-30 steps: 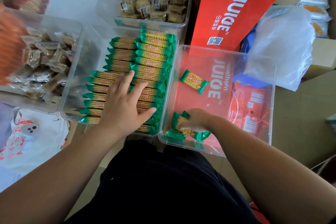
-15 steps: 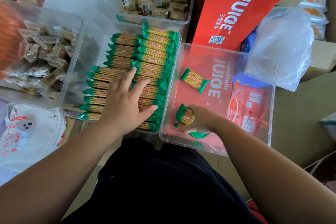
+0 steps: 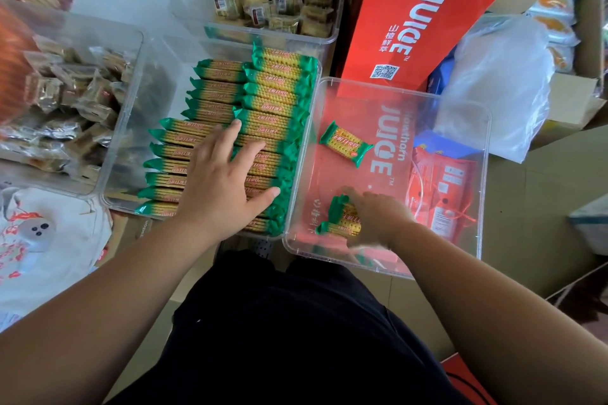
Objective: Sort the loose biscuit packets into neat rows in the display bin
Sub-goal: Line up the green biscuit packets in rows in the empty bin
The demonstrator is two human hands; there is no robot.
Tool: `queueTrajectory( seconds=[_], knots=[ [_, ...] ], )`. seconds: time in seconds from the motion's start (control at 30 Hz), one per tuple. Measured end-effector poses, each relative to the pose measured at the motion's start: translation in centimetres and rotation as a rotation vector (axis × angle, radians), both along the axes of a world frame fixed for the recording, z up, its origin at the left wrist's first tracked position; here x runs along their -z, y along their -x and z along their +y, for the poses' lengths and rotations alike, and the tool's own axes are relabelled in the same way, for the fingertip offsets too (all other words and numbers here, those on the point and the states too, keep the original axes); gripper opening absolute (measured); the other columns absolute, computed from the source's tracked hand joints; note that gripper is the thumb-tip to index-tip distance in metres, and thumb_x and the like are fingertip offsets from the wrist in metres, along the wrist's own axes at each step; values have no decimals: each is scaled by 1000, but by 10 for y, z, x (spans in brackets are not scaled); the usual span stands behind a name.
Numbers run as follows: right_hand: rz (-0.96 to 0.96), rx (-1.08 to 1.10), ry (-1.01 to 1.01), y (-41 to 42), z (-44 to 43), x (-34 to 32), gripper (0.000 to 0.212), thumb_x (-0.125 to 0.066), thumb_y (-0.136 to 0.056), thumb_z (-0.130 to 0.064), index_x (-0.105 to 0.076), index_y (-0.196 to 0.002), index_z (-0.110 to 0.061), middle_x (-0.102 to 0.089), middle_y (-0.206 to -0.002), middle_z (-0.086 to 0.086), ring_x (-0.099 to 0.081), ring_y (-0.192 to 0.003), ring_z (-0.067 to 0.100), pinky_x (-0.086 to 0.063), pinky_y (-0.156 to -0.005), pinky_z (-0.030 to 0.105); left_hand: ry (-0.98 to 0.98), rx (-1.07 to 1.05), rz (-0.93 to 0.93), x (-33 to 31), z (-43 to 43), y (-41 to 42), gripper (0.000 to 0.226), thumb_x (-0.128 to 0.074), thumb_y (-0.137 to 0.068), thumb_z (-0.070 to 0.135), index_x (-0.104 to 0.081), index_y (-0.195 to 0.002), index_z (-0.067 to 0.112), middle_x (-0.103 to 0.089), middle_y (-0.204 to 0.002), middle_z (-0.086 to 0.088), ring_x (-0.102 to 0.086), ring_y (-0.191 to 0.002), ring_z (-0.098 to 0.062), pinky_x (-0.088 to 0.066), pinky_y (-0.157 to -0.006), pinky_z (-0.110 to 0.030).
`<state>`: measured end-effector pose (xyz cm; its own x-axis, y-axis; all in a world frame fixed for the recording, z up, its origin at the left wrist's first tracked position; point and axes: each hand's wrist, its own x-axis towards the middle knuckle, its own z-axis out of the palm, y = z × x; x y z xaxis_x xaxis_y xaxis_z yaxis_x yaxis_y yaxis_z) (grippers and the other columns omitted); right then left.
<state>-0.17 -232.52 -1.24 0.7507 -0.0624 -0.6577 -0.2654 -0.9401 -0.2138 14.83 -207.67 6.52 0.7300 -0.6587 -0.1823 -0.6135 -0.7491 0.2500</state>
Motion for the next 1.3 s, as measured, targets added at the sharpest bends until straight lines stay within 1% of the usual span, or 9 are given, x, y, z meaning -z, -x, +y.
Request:
queueTrajectory(
  seconds=[0.17, 0.37, 0.57, 0.73, 0.9, 1.03, 1.17, 1.23, 1.3],
  knots=[
    [-116, 115, 7, 3, -10, 0, 94, -77, -73, -54, -22, -146, -33, -62, -92, -5, -62, -76, 19, -59, -64, 36, 1, -6, 2, -1, -1, 1, 79, -46, -83, 70, -51, -145, 21, -27, -164, -18, -23, -149, -45, -24, -120, -61],
    [-250, 269, -52, -23, -24, -9, 96, -81, -67, -50, -29, -146, -29, -60, -95, -4, -61, -74, 21, -53, -63, 30, -8, 5, 5, -1, -1, 0, 80, -45, -83, 72, -52, -144, 20, -28, -164, -18, -25, -149, -45, -26, -119, -62],
    [-235, 360, -42, -81, -46, 0, 63, -80, -60, -48, -58, -113, -21, -66, -96, 2, -63, -81, 23, -55, -69, 33, -18, -3, 19, -3, -2, -1, 79, -43, -83, 72, -51, -143, 21, -28, -163, -17, -25, -149, -44, -28, -118, -64],
    [-130, 342, -25, -90, -47, 9, 92, -81, -59, -51, -50, -140, -19, -44, -142, 4, -42, -129, 27, -44, -106, 45, -39, -12, 26, -6, -4, -1, 79, -42, -83, 73, -50, -143, 22, -28, -163, -16, -26, -149, -43, -29, -117, -64],
    [-119, 335, -67, -87, -41, 9, 91, -81, -55, -47, -45, -136, -24, -55, -122, 0, -50, -105, 23, -51, -91, 42, -61, -7, 32, -7, -4, -3, 79, -45, -82, 73, -52, -143, 23, -30, -162, -16, -28, -148, -42, -31, -116, -64],
    [-187, 384, -87, -81, -33, 8, 125, -87, -57, -40, -10, -156, -31, -44, -119, -5, -56, -99, 27, -58, -80, 44, -73, 3, 47, -11, -3, -8, 79, -46, -81, 74, -54, -143, 25, -32, -161, -13, -31, -146, -41, -34, -114, -63],
    [-195, 350, -12, -70, -23, 12, 102, -82, -60, -52, -33, -144, -21, -51, -122, 1, -54, -91, 22, -55, -71, 37, -62, 13, 57, -18, -1, -15, 75, -46, -83, 72, -57, -140, 25, -38, -158, -11, -36, -142, -39, -35, -113, -61],
    [-150, 381, -6, -65, -16, 14, 108, -81, -59, -57, -30, -146, -20, -48, -122, 2, -55, -100, 24, -57, -77, 40, -55, 22, 40, -20, 1, -17, 72, -46, -84, 70, -58, -138, 24, -42, -155, -12, -39, -139, -39, -36, -112, -61],
    [-89, 394, 7, -62, -9, 18, 129, -82, -54, -61, -13, -155, -20, -41, -132, 5, -47, -122, 29, -55, -91, 46, -63, 40, 22, -21, 6, -19, 71, -45, -86, 69, -58, -138, 23, -43, -155, -13, -39, -139, -39, -35, -113, -60]
  ],
)
